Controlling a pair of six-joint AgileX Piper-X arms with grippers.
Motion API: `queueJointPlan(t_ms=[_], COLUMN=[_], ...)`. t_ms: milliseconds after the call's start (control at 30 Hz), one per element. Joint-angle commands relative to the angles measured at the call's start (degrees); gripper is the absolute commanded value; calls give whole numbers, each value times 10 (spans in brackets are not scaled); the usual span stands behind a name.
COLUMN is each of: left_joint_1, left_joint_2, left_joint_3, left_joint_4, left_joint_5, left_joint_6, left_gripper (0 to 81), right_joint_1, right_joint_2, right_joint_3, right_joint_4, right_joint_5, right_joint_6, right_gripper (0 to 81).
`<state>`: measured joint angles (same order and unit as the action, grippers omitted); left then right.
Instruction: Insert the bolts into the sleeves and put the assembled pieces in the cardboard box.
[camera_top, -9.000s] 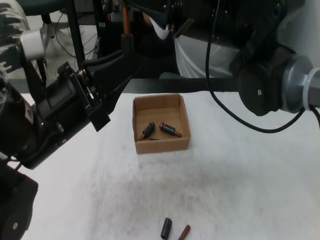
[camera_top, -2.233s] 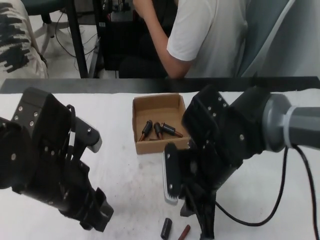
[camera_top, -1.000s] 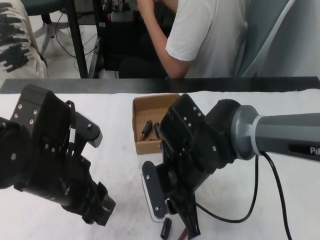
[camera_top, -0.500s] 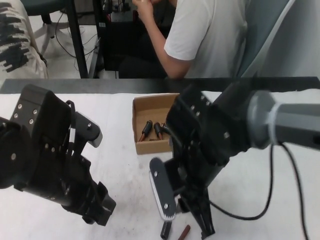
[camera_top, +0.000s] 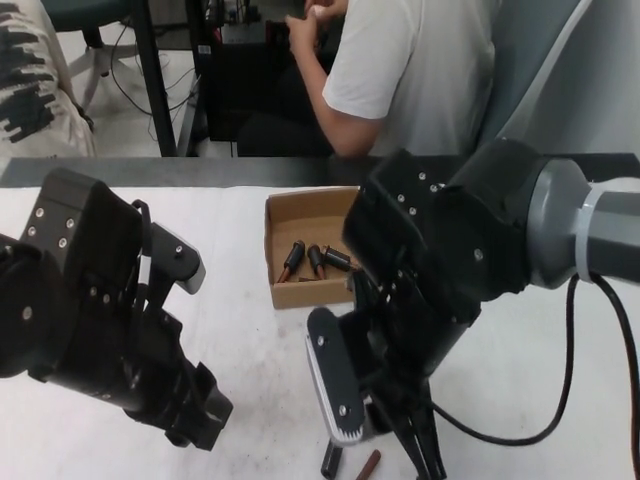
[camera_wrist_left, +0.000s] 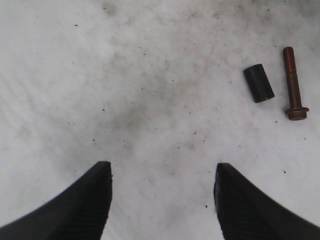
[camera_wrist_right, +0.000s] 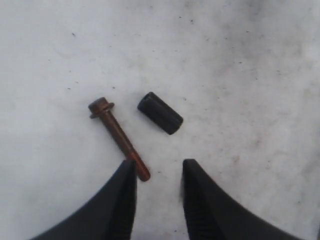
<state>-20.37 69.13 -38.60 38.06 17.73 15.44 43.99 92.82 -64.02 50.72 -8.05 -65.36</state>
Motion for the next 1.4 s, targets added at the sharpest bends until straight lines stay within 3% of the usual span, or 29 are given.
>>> queueJointPlan(t_ms=[0, 1367], left_joint_1=[1, 1], left_joint_2=[-5, -5], left_joint_3=[-1, -1], left_joint_4=[-6, -6], left_joint_5=[4, 4], left_joint_6=[-4, -9], left_gripper=[563, 563], right_joint_1=[18, 54], right_joint_2=[1, 76], right_joint_3=[-2, 31], right_joint_4=[30, -33], right_joint_5=[-9, -14], right_joint_6=[2, 2], right_gripper=[300, 300])
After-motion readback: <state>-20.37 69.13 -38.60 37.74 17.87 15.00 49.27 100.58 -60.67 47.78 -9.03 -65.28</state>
